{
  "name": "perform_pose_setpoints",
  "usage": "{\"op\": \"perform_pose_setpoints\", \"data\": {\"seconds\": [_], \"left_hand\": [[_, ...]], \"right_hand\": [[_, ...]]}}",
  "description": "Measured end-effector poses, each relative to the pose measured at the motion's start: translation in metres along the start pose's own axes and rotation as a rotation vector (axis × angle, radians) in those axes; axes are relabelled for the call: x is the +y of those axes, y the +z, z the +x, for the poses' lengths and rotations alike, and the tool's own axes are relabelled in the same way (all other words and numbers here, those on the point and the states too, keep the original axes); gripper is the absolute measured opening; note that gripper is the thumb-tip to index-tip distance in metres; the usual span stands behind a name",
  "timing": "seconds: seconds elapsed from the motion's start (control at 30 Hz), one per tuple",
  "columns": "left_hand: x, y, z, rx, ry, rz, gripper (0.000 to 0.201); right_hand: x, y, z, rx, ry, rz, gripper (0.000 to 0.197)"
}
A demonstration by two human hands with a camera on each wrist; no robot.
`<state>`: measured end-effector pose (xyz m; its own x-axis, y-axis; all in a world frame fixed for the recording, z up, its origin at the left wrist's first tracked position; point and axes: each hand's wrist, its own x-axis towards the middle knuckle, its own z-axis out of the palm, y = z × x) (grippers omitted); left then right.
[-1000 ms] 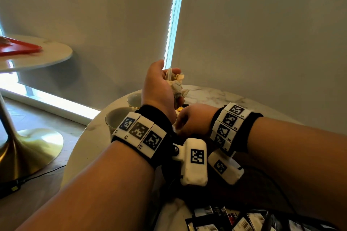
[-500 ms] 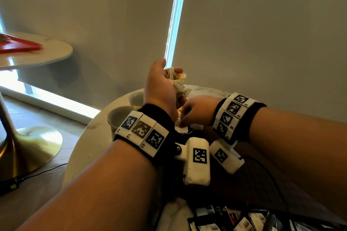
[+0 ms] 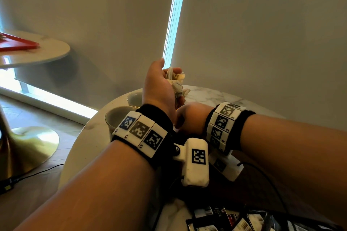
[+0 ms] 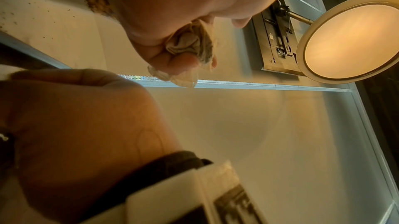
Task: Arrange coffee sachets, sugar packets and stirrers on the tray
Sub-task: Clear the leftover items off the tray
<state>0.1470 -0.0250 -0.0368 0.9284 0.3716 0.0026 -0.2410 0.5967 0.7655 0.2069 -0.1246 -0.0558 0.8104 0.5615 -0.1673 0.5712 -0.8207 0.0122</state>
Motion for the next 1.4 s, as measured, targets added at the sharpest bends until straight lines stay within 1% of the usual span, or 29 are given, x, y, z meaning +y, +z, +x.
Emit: {"op": "perform_pose_setpoints", "data": {"seconds": [0.33,0.47,0.57,0.67,0.73,0.9,1.0,1.03,1.13,1.27,1.37,1.4], "left_hand": [[0.000,0.001,-0.003,0.005,0.023,0.017,0.052],[0.000,0.000,-0.003,0.010,0.023,0.022,0.053],[0.001,0.000,-0.003,0.006,0.016,0.013,0.053],[0.002,0.001,-0.004,0.005,0.017,0.010,0.053],[0.003,0.000,-0.004,0.001,0.017,0.006,0.053],[0.002,0.000,-0.004,0.009,0.042,0.007,0.056],[0.002,0.000,-0.004,0.015,0.051,0.002,0.056],[0.002,0.000,-0.004,0.016,0.051,-0.001,0.056],[0.003,0.000,-0.005,0.017,0.050,-0.005,0.056],[0.004,0.000,-0.004,0.025,0.039,-0.006,0.057],[0.003,-0.002,-0.002,0.031,0.037,-0.004,0.057],[0.002,-0.002,-0.002,0.027,0.036,0.002,0.056]], "right_hand": [[0.000,0.006,-0.005,0.036,-0.006,-0.034,0.024],[-0.001,0.005,-0.010,0.001,-0.050,-0.037,0.023],[-0.001,0.003,-0.014,-0.036,-0.097,-0.009,0.018],[0.002,0.000,-0.017,0.029,-0.104,0.055,0.004],[0.006,-0.006,-0.018,0.075,-0.060,0.161,0.005],[0.020,-0.012,-0.007,0.050,0.130,0.667,0.002],[0.029,-0.014,0.001,0.013,0.179,0.847,0.019],[0.031,-0.015,0.002,0.001,0.180,0.864,0.020],[0.032,-0.019,0.003,0.006,0.191,0.870,0.015],[0.026,-0.028,0.009,0.037,0.223,0.655,0.015],[0.019,-0.030,0.016,-0.084,0.255,0.629,0.017],[0.017,-0.030,0.017,-0.096,0.266,0.601,0.015]]}}
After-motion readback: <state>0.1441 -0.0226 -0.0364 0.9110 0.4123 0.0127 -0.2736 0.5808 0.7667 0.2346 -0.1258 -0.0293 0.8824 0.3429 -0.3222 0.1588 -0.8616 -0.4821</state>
